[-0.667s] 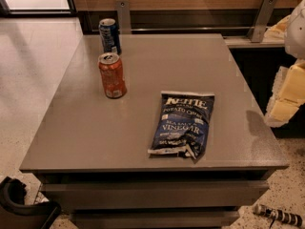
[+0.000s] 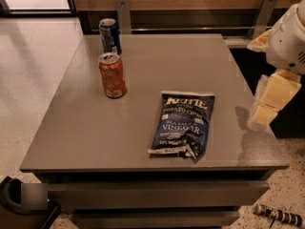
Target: Pick blue chip bag
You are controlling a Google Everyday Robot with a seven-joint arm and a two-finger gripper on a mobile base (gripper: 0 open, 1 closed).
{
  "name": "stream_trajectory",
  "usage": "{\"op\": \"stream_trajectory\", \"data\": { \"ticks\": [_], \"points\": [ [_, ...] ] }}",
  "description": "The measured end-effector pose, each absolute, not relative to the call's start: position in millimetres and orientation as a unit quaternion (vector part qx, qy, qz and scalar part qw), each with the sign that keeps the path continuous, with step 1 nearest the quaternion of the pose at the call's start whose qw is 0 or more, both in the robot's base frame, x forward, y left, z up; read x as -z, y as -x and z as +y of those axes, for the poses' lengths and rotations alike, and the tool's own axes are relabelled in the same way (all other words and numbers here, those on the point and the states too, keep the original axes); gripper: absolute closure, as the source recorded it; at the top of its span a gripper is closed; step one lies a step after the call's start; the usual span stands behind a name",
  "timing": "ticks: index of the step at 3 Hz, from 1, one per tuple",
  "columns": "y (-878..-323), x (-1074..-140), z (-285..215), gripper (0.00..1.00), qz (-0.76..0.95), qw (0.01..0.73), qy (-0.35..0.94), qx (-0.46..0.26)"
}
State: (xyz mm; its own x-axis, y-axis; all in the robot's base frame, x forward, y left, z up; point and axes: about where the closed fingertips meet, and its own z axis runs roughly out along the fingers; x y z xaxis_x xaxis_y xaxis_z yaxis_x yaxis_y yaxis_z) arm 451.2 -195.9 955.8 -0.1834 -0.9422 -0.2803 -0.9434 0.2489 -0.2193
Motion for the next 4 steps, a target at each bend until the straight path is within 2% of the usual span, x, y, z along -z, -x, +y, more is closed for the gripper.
{"op": "stream_trajectory", "data": {
  "ticks": [1, 2, 3, 4],
  "points": [
    [-470.2, -881.6, -146.3, 0.00, 0.738, 0.217, 0.628, -0.123],
    [-474.4, -847.0, -108.1, 0.00, 0.707, 0.259, 0.627, -0.200],
    [-470.8, -828.8, -77.8, 0.25, 0.682, 0.301, 0.620, -0.245],
    [-470.3, -831.4, -78.8, 0.56, 0.683, 0.296, 0.623, -0.241]
  ]
}}
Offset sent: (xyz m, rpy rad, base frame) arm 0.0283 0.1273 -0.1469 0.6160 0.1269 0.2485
